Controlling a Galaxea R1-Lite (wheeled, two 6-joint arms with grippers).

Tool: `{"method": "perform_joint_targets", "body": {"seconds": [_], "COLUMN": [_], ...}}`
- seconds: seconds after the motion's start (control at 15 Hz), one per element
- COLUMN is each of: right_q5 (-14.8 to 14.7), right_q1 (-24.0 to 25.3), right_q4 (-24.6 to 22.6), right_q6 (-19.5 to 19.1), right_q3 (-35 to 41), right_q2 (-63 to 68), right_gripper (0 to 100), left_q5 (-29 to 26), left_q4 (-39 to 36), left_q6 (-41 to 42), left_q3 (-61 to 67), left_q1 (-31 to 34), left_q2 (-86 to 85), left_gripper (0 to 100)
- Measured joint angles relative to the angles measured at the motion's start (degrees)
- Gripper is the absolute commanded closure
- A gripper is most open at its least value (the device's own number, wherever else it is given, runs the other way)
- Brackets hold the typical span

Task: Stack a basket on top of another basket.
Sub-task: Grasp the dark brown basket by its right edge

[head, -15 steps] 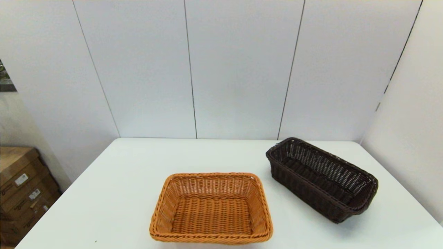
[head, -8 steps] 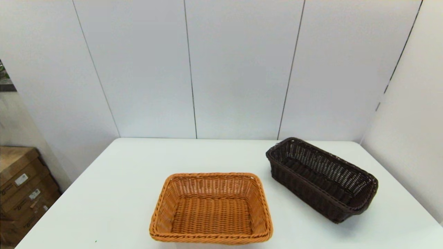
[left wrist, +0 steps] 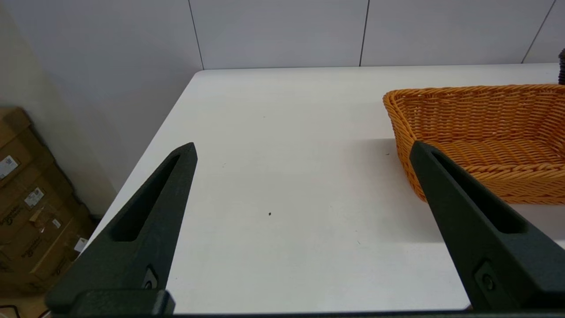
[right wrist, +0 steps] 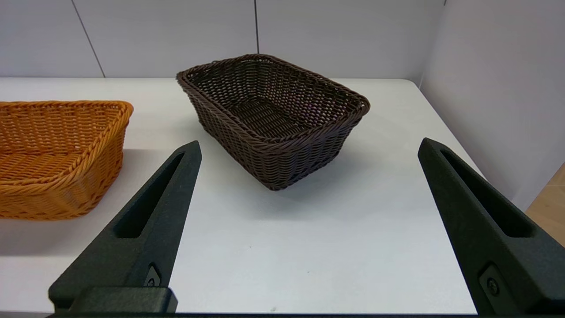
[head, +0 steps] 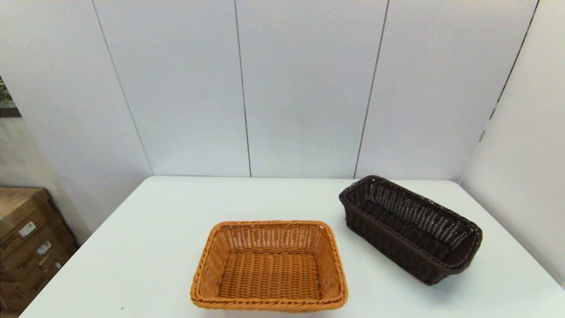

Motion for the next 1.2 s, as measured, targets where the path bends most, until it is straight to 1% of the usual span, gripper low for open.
{"method": "perform_joint_targets", "body": {"seconds": [0.8,1.2], "right_q5": [-0.02,-0.11], "right_q1": [0.0,-0.02], "right_q4": [0.11,1.27], "right_q6": [-0.1,-0.65], "right_q3": [0.0,-0.48], "right_q2": [0.0,0.02], "right_gripper": [0,0], "left_q5": [0.02,0.0], "left_q4": [0.02,0.02], "left_q6": [0.0,0.02], "left_q3": [0.0,0.0], "left_q1": [0.0,0.0], "left_q2": [0.0,0.0], "left_gripper": [0,0]}}
